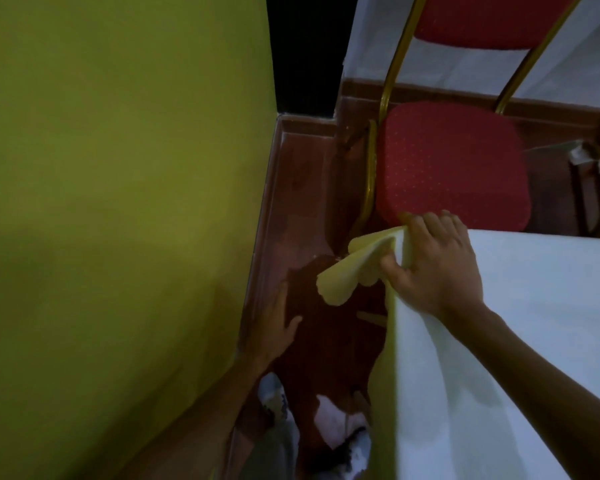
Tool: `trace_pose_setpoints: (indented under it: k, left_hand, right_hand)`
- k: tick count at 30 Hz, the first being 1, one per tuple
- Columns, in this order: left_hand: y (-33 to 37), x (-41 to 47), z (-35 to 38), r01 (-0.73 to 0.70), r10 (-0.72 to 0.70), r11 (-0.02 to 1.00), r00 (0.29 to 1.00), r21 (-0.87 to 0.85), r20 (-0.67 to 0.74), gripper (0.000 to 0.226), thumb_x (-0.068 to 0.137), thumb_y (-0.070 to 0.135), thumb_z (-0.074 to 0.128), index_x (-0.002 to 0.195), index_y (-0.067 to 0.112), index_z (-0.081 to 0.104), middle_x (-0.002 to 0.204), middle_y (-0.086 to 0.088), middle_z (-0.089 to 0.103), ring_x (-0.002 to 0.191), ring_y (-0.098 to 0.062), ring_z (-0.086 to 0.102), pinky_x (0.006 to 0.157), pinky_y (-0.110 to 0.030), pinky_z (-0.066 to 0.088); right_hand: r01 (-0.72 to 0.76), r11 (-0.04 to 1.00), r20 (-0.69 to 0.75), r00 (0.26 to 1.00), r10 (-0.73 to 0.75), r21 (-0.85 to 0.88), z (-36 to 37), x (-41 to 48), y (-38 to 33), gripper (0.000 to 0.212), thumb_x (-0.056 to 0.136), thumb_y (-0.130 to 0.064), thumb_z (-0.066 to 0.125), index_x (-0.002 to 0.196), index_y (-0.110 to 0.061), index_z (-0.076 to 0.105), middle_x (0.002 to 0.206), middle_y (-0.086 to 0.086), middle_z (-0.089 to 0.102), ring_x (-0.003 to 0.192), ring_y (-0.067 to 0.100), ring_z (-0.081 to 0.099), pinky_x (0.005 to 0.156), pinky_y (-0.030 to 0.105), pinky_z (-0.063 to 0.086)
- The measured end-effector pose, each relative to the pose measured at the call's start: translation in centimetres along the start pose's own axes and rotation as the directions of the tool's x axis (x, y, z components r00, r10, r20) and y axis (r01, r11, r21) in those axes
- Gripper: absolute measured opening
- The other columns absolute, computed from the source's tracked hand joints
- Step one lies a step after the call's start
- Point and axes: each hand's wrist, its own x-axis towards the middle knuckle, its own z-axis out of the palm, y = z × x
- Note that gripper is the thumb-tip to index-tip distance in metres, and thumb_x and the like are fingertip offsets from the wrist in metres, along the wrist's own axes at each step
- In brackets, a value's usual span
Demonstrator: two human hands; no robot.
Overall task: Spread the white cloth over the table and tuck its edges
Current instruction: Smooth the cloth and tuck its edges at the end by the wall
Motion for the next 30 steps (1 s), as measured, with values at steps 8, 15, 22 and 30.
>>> trace_pose_setpoints:
  k: [8, 15, 22, 30]
  left_hand:
    - [16.1, 6.8, -1.0, -0.414, 0.402, 0.901, 0.909, -0.129, -0.111, 0.071, 0.093, 0.034, 0.066, 0.152, 0.007, 0.038, 0.156, -0.008, 0.042, 0.145, -0.022, 0.038, 0.119, -0.039, 0.033]
    - [16.5, 9.3, -2.9, -0.395, 0.389, 0.915, 0.918, -0.081, -0.081, 0.043, 0.091, 0.030, 0.059, 0.133, 0.022, 0.061, 0.120, -0.001, 0.072, 0.104, -0.021, 0.070, 0.084, -0.038, 0.057]
    - [12.9, 5.9, -4.3, -0.270, 0.315, 0.931, 0.934, 0.244, -0.167, 0.044, 0.092, 0.002, 0.061, 0.135, 0.002, 0.057, 0.095, -0.021, 0.074, 0.079, -0.040, 0.072, 0.059, -0.045, 0.057]
    - [12.7, -2.3, 1.1, -0.068, 0.128, 0.982, 0.923, 0.174, -0.364, 0.049, 0.100, 0.023, 0.036, 0.141, -0.002, 0.050, 0.119, -0.016, 0.071, 0.100, -0.024, 0.074, 0.075, -0.032, 0.063]
  right_hand:
    - [-0.011, 1.000, -0.017, 1.000, 0.011, -0.004, -0.1, 0.0, -0.2, 0.064, 0.089, -0.051, 0.045, 0.126, -0.002, 0.061, 0.110, 0.017, 0.067, 0.110, 0.037, 0.057, 0.116, 0.051, 0.033]
    - [-0.016, 1.000, -0.014, 1.000, 0.016, -0.002, -0.1, 0.0, -0.2, 0.061, 0.087, -0.048, 0.052, 0.126, -0.002, 0.062, 0.112, 0.018, 0.067, 0.113, 0.039, 0.057, 0.116, 0.052, 0.032]
    - [-0.054, 0.996, 0.028, 0.998, 0.056, -0.067, -0.2, 0.0, 0.0, 0.076, 0.091, -0.060, 0.042, 0.141, -0.005, 0.052, 0.141, 0.016, 0.057, 0.141, 0.035, 0.043, 0.126, 0.057, 0.015]
    - [-0.298, 0.951, 0.105, 0.946, 0.306, -0.082, -0.5, 1.4, -0.8, 0.106, 0.088, -0.084, 0.023, 0.154, -0.002, 0.036, 0.161, 0.019, 0.037, 0.150, 0.036, 0.031, 0.122, 0.051, 0.024]
